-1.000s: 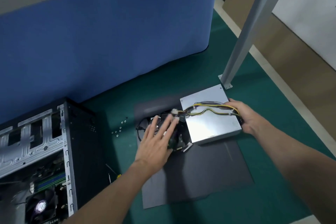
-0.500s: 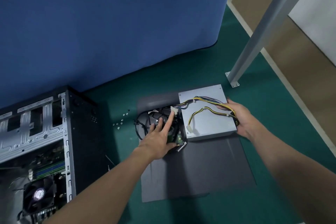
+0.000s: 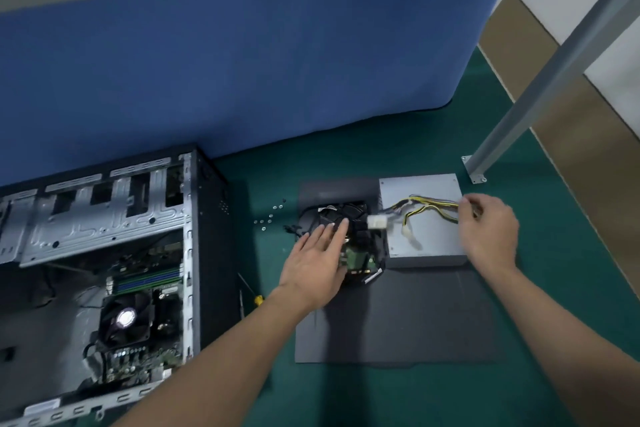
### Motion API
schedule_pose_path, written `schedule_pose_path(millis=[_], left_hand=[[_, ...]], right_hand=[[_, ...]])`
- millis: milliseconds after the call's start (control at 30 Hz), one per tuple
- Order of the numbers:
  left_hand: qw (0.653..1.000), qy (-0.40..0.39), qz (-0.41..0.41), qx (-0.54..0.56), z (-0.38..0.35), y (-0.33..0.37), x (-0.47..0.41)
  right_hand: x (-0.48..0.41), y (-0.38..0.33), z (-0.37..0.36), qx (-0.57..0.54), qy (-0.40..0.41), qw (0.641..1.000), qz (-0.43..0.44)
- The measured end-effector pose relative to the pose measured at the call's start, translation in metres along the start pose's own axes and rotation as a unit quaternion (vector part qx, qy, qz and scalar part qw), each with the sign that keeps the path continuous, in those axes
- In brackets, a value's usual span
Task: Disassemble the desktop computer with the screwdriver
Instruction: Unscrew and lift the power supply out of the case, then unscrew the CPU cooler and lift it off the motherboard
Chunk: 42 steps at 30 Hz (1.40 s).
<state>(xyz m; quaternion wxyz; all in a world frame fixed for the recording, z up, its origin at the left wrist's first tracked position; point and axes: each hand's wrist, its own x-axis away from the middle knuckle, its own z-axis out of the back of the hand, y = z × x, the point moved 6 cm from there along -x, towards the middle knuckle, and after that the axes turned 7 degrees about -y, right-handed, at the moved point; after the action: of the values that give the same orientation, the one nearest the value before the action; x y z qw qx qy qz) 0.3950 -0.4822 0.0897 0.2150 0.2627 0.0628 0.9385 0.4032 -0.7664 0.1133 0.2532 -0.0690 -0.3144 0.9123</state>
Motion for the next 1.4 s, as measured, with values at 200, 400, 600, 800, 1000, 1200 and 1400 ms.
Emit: schedule_pose_path(millis=[200, 400, 600, 800, 1000, 1200, 1400], left_hand=[[0.987, 0.158, 0.009, -0.033, 0.019, -0.042, 0.086], [0.962, 0.254, 0.101, 0.014, 0.005, -0.112, 0.179], [0.945, 0.224, 0.237, 0.017, -0.015, -0.18, 0.243], [0.932, 0.163, 0.323, 0.034, -0.035, -0.213, 0.255], [0.946, 0.12, 0.3, 0.038, -0.041, -0.221, 0.25], [0.96, 0.086, 0.262, 0.054, -0.039, -0.219, 0.25], [0.97, 0.05, 0.22, 0.089, -0.038, -0.221, 0.249]], right_hand=[[0.11, -0.097, -0.039, 0.076, -0.023, 0.95, 0.301], [0.206, -0.133, -0.136, 0.083, -0.284, 0.909, 0.294], [0.234, -0.159, -0.2, 0.134, -0.345, 0.895, 0.251], [0.239, -0.162, -0.228, 0.214, -0.323, 0.905, 0.176], [0.237, -0.163, -0.242, 0.259, -0.322, 0.895, 0.166], [0.222, -0.182, -0.209, 0.146, -0.254, 0.954, 0.07], [0.233, -0.233, -0.141, -0.016, -0.141, 0.984, 0.108]])
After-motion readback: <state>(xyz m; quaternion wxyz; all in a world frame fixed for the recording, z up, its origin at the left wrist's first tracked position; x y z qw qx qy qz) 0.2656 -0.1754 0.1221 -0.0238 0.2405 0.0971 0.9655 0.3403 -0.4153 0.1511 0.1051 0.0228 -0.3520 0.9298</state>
